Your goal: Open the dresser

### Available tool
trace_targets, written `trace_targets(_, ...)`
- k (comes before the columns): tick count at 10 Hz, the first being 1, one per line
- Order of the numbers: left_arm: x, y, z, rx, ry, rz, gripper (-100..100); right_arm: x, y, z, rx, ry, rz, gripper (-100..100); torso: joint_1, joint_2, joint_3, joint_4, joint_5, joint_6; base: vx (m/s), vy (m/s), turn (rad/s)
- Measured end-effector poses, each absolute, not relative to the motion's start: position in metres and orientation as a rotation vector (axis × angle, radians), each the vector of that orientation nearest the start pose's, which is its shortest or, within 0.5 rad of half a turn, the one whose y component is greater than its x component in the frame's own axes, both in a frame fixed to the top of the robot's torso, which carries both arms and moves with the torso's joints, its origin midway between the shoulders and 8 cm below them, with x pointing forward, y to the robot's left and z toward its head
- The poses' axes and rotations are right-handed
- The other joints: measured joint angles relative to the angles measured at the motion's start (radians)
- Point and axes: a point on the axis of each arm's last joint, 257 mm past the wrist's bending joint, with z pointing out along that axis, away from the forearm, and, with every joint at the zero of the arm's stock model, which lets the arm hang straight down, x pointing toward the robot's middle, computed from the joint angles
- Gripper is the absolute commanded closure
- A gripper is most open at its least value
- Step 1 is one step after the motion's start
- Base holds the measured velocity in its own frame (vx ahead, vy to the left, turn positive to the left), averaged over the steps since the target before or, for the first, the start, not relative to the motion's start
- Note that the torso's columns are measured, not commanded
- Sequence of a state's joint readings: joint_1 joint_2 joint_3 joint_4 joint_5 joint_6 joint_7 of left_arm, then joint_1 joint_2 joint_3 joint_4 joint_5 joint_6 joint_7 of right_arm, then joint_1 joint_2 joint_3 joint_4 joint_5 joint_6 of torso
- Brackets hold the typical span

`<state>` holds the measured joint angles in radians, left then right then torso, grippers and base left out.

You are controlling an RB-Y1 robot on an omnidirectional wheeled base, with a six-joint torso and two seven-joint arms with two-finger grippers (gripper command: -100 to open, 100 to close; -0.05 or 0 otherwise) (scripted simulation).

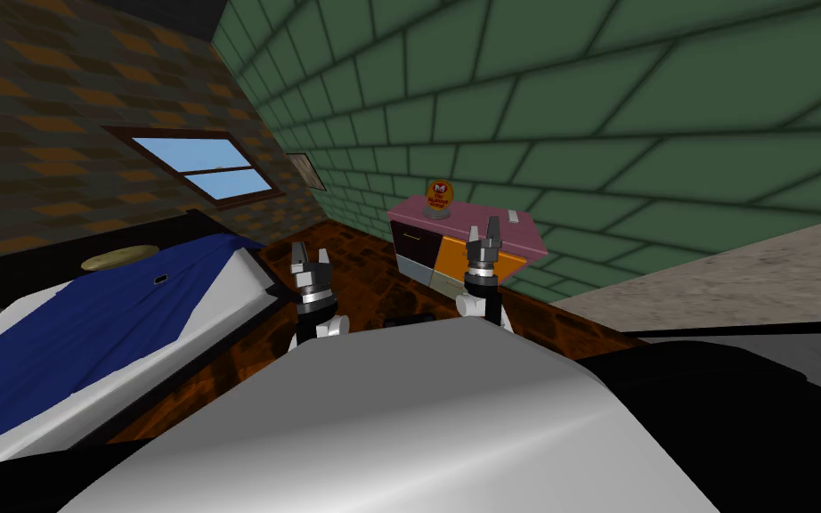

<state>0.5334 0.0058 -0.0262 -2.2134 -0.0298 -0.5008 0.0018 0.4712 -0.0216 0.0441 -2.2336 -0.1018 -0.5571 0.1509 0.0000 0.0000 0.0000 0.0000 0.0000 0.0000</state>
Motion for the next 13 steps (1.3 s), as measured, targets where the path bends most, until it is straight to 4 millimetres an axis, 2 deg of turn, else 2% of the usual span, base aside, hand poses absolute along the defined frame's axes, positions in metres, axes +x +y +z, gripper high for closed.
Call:
trace_targets(2,0.355,0.273,-0.017,-0.716,0.701,-1.278,0,0.346,-0.273,0.023,0.632,0.580,1.285,0,0.000,0.104,-0.209,0.105,0.000,0.000,0.000,0.000,0.000)
trace_targets(9,0.354,0.273,-0.017,-0.716,0.701,-1.278,0,0.346,-0.273,0.023,0.631,0.580,1.285,0,0.000,0.618,-1.234,0.617,0.000,0.000,0.000,0.000,0.000)
trace_targets(10,0.354,0.273,-0.017,-0.716,0.701,-1.278,0,0.346,-0.273,0.023,0.631,0.580,1.285,-100,0.000,0.691,-1.382,0.691,0.000,0.000,0.025,0.034,-0.016)
trace_targets(11,0.355,0.273,-0.017,-0.717,0.701,-1.278,0,0.350,-0.268,0.020,0.606,0.620,1.264,-100,0.002,0.724,-1.452,0.724,0.000,0.000,0.048,0.065,-0.017)
trace_targets(13,0.355,0.273,-0.017,-0.717,0.701,-1.278,0,0.356,-0.260,0.010,0.554,0.714,1.202,-100,0.002,0.735,-1.476,0.736,0.001,0.000,0.062,0.087,-0.018)
